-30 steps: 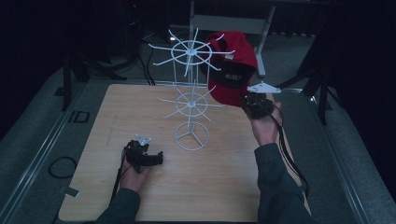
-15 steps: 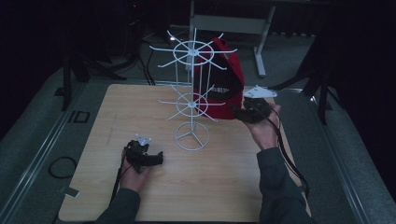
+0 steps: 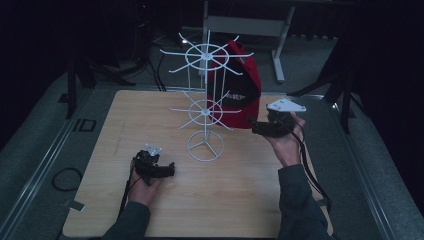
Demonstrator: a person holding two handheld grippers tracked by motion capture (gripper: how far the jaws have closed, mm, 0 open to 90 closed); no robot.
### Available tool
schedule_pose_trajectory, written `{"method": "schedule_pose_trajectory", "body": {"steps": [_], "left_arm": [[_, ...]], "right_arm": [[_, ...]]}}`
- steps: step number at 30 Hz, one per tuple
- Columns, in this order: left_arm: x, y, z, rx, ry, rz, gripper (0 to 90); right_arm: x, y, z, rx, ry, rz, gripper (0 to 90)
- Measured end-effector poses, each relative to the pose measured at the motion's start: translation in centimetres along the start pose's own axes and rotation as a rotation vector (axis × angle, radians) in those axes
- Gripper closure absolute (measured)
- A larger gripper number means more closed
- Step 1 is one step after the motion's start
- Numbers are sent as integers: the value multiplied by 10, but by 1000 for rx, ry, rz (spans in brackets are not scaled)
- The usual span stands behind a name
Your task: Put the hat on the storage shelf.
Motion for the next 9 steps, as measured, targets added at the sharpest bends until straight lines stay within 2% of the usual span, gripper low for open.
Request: {"method": "schedule_pose_trajectory", "body": {"steps": [4, 9], "left_arm": [[0, 0, 0, 0, 0, 0, 27], [0, 0, 0, 0, 0, 0, 27]], "right_arm": [[4, -6, -4, -22, -8, 11, 188], [9, -8, -7, -26, -19, 0, 189]]}}
Point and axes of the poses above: each handheld gripper's, and its own axes: y roughly forward along the jaws, x roughly out of its underside, z roughly to its right, the point moved 10 cm from there along y, roughly forward along the jaws, and after that the axes turned 3 degrees about -z, right-handed, at the moved point
